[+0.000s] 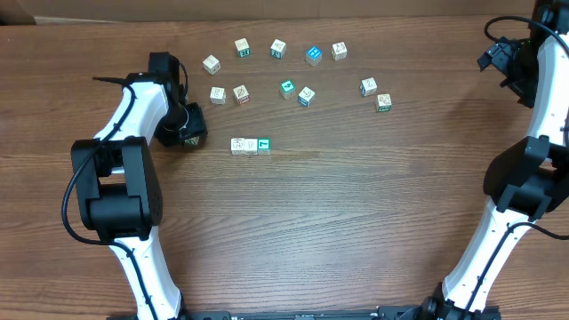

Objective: Form a horizontal line
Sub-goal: 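Grasp the yellow-lettered block and carry it toward the row's left end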

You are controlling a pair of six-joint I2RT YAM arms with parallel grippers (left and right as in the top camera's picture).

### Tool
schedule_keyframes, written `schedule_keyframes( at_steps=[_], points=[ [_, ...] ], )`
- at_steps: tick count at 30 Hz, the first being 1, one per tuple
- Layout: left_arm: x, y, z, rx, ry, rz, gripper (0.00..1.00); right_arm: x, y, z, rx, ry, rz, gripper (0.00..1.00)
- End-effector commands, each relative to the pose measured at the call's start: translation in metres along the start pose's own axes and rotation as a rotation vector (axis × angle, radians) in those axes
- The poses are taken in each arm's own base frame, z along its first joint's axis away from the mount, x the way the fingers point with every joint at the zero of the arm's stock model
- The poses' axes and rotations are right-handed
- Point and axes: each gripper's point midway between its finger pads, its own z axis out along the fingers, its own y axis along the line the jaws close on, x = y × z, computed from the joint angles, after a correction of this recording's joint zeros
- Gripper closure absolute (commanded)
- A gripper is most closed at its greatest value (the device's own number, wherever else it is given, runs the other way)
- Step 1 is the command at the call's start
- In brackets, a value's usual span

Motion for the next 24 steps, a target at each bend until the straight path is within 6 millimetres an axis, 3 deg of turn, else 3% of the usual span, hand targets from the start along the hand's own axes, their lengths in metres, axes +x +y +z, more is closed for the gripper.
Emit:
schedule_keyframes(
  at_steps=[1, 4, 9, 14, 17, 24],
  points=[
    [0.007, 0.001, 0.014, -0.003, 0.048, -0.012, 0.54, -0.002, -0.002, -0.007, -0.005, -0.014, 0.0, 0.0],
    [0.007, 0.001, 0.014, -0.003, 0.046, -0.012, 0.59, -0.002, -0.002, -0.007, -0.005, -0.015, 0.0, 0.0],
    [0.002, 0.0, 0.014, -0.002, 0.027, -0.006, 0.5, -0.002, -0.002, -0.007, -0.005, -0.015, 0.0, 0.0],
    [-0.008, 0.011, 0.014, -0.07, -0.017, 0.075, 0.48, -0.002, -0.002, -0.007, -0.005, -0.014, 0.0, 0.0],
    [-0.01, 0.012, 0.014, -0.075, -0.025, 0.092, 0.6, -0.002, -0.002, -0.007, -0.005, -0.014, 0.0, 0.0],
    [-0.009, 0.006, 0.014, -0.073, -0.028, 0.12, 0.67, -0.002, -0.002, -0.007, -0.005, -0.014, 0.0, 0.0]
  ],
)
